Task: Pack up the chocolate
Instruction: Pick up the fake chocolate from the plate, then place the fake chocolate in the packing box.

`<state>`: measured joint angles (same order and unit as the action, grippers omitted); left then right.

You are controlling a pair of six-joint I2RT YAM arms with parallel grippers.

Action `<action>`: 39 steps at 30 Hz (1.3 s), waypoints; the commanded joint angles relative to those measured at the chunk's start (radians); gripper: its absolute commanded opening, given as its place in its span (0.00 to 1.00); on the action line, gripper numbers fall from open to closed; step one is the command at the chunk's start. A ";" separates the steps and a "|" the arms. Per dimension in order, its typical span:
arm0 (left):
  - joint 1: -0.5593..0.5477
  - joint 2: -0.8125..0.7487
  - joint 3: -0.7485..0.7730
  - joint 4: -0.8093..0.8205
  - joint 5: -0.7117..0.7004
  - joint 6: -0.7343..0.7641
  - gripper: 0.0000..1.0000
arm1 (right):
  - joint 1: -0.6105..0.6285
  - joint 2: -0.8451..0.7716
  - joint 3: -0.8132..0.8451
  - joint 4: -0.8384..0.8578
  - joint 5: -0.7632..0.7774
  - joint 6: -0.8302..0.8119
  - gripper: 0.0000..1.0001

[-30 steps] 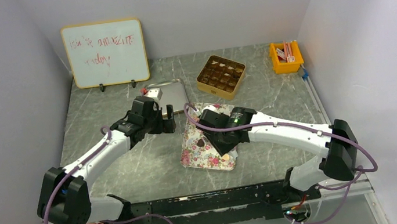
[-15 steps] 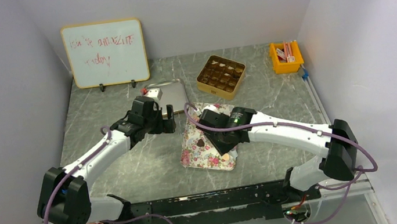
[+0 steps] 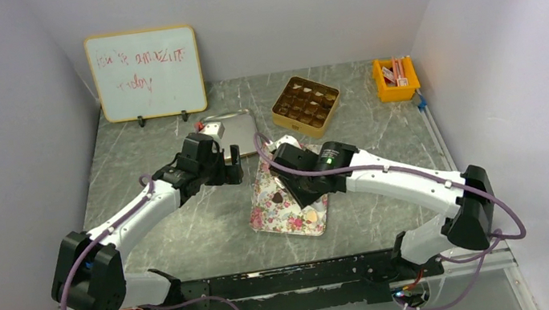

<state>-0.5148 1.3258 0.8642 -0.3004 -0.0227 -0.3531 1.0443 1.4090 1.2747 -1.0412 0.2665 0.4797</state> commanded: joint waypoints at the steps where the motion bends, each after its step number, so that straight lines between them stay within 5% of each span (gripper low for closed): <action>1: 0.001 -0.019 0.011 0.017 0.013 0.001 1.00 | 0.005 -0.002 0.089 -0.006 0.055 0.004 0.00; 7: 0.001 -0.019 0.012 0.020 0.013 -0.005 1.00 | -0.024 0.043 0.217 -0.023 0.145 -0.016 0.00; 25: 0.001 -0.057 0.008 -0.010 0.024 -0.007 1.00 | -0.514 0.302 0.451 0.251 0.039 -0.257 0.00; 39: 0.001 -0.047 0.016 -0.020 0.024 -0.004 1.00 | -0.612 0.459 0.510 0.359 -0.004 -0.285 0.00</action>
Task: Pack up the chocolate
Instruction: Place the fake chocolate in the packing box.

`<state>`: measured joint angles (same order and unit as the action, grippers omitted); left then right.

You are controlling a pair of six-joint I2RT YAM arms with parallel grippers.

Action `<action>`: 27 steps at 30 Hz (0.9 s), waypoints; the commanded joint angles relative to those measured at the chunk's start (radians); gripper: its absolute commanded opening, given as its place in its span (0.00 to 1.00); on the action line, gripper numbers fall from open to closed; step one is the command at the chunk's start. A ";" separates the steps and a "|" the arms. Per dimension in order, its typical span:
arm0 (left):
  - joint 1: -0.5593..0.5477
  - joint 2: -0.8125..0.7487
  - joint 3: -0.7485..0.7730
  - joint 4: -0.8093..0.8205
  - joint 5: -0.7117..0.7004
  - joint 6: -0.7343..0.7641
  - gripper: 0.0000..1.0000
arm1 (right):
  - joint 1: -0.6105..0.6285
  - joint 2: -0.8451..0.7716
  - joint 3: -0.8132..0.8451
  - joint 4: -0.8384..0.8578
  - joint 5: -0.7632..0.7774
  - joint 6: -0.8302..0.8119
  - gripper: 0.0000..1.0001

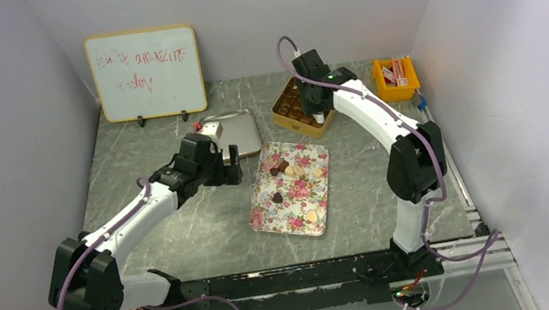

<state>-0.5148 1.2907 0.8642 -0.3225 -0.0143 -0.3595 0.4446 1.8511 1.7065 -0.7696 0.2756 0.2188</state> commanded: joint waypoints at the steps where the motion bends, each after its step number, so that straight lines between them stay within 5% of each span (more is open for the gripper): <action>1: 0.001 -0.009 0.017 0.003 0.016 0.002 1.00 | -0.015 0.028 0.091 0.088 -0.014 -0.027 0.00; 20: 0.001 0.002 0.036 -0.007 0.016 -0.001 1.00 | -0.044 0.103 0.156 0.096 -0.021 -0.055 0.00; 27: 0.001 0.005 0.035 -0.003 0.016 -0.010 1.00 | -0.052 0.113 0.159 0.094 -0.030 -0.061 0.20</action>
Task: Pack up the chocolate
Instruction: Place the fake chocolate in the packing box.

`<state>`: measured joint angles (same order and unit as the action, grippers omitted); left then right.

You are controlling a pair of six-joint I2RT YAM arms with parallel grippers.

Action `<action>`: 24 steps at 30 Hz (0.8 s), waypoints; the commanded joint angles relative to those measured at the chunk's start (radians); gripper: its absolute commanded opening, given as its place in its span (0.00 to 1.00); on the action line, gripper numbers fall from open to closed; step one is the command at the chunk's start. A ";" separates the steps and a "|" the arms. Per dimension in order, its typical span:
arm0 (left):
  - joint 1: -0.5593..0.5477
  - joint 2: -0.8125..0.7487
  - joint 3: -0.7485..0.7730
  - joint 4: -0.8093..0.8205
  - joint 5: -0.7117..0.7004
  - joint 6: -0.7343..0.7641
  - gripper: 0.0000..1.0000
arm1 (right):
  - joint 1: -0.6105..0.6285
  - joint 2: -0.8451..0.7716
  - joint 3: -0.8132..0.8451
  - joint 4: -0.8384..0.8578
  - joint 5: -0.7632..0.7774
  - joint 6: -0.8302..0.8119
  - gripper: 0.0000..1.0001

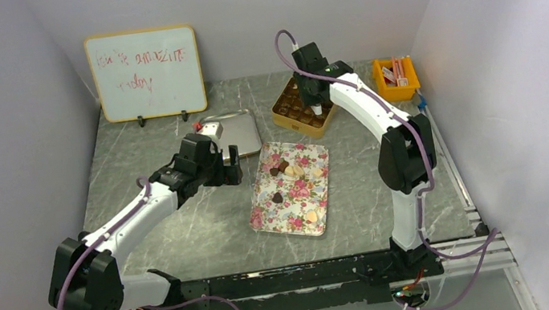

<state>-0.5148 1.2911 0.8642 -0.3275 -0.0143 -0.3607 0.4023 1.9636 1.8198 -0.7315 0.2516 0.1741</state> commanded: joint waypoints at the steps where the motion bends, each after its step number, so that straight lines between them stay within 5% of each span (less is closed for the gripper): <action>1: 0.001 0.005 0.034 0.003 0.016 -0.010 1.00 | -0.012 0.001 0.046 0.057 -0.007 -0.017 0.23; 24: 0.001 0.010 0.025 0.018 0.016 -0.034 1.00 | -0.027 0.010 0.064 0.059 -0.026 -0.013 0.41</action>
<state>-0.5148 1.2942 0.8642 -0.3267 -0.0143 -0.3832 0.3847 1.9846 1.8336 -0.7303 0.2249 0.1669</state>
